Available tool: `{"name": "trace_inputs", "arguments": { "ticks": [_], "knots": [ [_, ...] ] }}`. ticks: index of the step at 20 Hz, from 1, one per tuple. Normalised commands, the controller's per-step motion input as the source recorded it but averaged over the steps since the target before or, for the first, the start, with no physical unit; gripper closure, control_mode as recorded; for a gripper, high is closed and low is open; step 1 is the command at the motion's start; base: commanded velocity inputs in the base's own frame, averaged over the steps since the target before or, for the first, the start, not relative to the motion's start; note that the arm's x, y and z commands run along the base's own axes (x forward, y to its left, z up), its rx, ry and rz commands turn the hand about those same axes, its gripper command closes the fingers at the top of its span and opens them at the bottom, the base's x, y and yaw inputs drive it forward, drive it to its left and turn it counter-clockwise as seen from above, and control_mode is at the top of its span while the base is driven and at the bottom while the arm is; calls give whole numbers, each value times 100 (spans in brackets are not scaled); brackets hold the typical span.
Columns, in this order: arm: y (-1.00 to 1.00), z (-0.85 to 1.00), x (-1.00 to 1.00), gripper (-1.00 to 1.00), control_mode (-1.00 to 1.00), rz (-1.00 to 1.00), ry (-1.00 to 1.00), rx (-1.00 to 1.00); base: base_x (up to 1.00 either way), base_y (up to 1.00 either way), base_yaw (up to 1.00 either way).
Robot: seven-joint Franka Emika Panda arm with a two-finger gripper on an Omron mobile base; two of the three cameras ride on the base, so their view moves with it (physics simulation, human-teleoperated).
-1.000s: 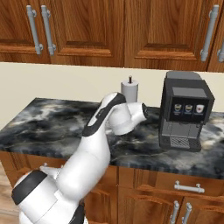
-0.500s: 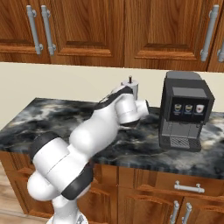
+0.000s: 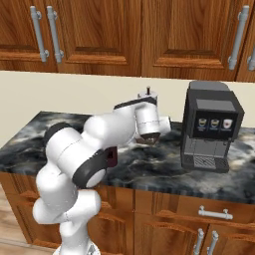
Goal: There is a wine glass and glass cup on the dining counter. Place the wine bottle next to the wine glass and the juice bottle next to the glass cup.
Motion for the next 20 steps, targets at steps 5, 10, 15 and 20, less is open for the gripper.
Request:
{"name": "trace_inputs", "arguments": {
  "ticks": [5, 10, 15, 20],
  "knots": [
    [0, -2, 34, -100, -100, -3, 0, 7, 0, 0, 0],
    [4, -8, 4, -100, -100, -4, 0, 5, 0, 0, 0],
    [13, -11, 0, -100, -100, -1, 0, 3, 0, 0, 0],
    [20, -4, 0, -100, -100, 0, 0, 3, 0, 0, 0]
  ]
}}
